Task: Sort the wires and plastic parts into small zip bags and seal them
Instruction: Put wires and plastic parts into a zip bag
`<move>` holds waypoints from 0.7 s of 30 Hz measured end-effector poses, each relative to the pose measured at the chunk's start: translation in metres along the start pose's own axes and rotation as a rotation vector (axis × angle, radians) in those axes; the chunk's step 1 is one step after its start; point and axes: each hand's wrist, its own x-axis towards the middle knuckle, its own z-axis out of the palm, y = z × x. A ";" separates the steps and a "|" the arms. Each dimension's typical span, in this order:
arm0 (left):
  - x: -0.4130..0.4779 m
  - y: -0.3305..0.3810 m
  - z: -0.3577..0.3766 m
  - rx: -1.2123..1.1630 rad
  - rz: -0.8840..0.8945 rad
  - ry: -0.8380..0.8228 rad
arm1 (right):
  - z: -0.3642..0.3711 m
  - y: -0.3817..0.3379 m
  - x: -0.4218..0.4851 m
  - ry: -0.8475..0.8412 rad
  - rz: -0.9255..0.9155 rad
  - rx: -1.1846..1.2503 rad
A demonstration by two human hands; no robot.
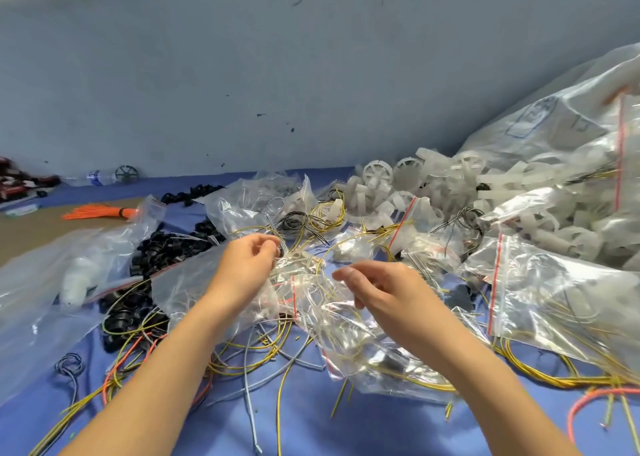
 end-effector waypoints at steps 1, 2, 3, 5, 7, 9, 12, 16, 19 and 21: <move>0.009 -0.002 0.005 0.098 0.028 -0.001 | 0.001 0.001 0.002 -0.002 0.002 -0.020; 0.018 -0.004 0.009 0.194 0.055 0.003 | 0.002 0.003 0.005 -0.004 0.005 -0.032; 0.026 -0.005 0.013 0.270 0.081 0.005 | 0.003 0.004 0.008 -0.002 0.007 -0.031; 0.040 -0.003 0.022 0.378 0.119 -0.020 | 0.004 0.005 0.015 0.023 0.012 0.012; 0.054 0.000 0.029 0.514 0.162 -0.068 | 0.003 0.006 0.024 0.064 0.013 0.065; 0.066 0.001 0.033 0.622 0.192 -0.108 | 0.000 0.008 0.032 0.114 0.018 0.096; 0.077 -0.005 0.033 0.686 0.205 -0.152 | 0.000 0.012 0.039 0.154 0.038 0.154; 0.075 -0.023 0.026 0.905 0.296 -0.339 | 0.002 0.015 0.045 0.168 0.054 0.158; 0.072 -0.032 0.018 1.078 0.376 -0.363 | 0.001 0.018 0.046 0.182 0.067 0.183; 0.072 -0.033 0.017 1.077 0.391 -0.285 | 0.001 0.022 0.045 0.213 0.089 0.203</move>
